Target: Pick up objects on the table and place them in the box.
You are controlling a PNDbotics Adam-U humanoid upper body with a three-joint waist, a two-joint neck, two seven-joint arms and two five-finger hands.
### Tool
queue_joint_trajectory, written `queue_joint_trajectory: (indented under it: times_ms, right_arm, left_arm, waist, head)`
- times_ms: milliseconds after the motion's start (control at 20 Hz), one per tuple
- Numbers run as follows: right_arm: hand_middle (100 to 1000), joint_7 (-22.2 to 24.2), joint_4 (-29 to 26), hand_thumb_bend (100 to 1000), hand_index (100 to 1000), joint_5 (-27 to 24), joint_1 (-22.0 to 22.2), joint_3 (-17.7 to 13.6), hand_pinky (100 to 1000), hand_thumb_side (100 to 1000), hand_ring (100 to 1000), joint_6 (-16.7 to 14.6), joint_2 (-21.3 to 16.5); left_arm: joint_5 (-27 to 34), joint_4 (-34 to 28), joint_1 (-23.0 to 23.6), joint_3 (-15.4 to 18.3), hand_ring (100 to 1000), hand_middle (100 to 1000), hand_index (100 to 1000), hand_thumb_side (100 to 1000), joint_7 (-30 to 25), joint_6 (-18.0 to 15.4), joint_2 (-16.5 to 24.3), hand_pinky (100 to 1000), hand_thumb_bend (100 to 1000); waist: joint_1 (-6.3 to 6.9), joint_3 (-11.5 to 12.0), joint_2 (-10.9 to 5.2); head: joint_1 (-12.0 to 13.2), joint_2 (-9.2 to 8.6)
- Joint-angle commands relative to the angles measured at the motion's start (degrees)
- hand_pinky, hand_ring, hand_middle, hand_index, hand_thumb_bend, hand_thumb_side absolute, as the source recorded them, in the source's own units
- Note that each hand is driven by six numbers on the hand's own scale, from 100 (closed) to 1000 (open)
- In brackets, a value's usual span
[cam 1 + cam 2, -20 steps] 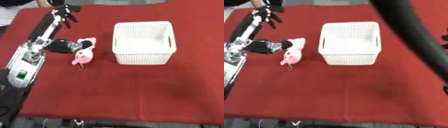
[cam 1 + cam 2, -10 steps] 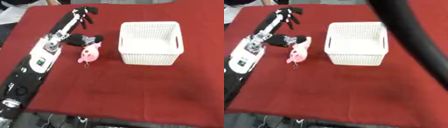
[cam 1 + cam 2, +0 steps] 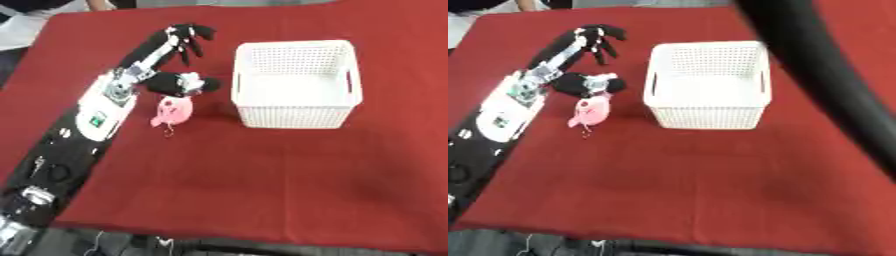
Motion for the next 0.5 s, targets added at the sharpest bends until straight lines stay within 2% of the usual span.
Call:
queue_joint_trajectory:
  times_ms: [50, 500]
  right_arm:
    - [815, 0.12, -0.79, 154, 839, -0.23, -0.68, 0.08, 630, 762, 753, -0.11, -1.22]
    - [815, 0.20, -0.79, 152, 839, -0.33, -0.70, 0.04, 630, 762, 754, -0.18, -1.40]
  left_arm:
    - [-1.28, 2.32, -1.74, -0.78, 654, 764, 897, 732, -0.75, -1.17, 2.39, 473, 592]
    - [-4.80, 7.69, -2.40, -1.57, 665, 766, 891, 739, -0.64, -3.71, 4.85, 494, 590]
  waist:
    - [-0.14, -0.08, -0.57]
    - [0.01, -0.14, -0.62]
  head:
    - [0.61, -0.42]
    - [0.56, -0.42]
